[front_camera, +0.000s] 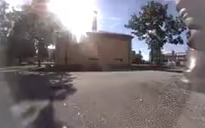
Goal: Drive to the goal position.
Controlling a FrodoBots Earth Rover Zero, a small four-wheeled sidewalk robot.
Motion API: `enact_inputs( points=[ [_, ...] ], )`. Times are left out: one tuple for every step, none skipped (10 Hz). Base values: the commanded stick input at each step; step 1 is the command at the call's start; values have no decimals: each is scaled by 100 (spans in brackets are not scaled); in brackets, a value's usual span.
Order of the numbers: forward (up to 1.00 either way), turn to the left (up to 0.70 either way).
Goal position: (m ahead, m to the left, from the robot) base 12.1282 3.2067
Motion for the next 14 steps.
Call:
enact_inputs(
  points=[
    [0,100],
    [0,100],
    [0,100],
    [0,100],
    [0,100],
    [0,100],
    [0,100],
    [0,100],
    [0,100],
    [0,100],
    [0,70],
    [0,8],
    [0,0],
    [0,0]
  ],
)
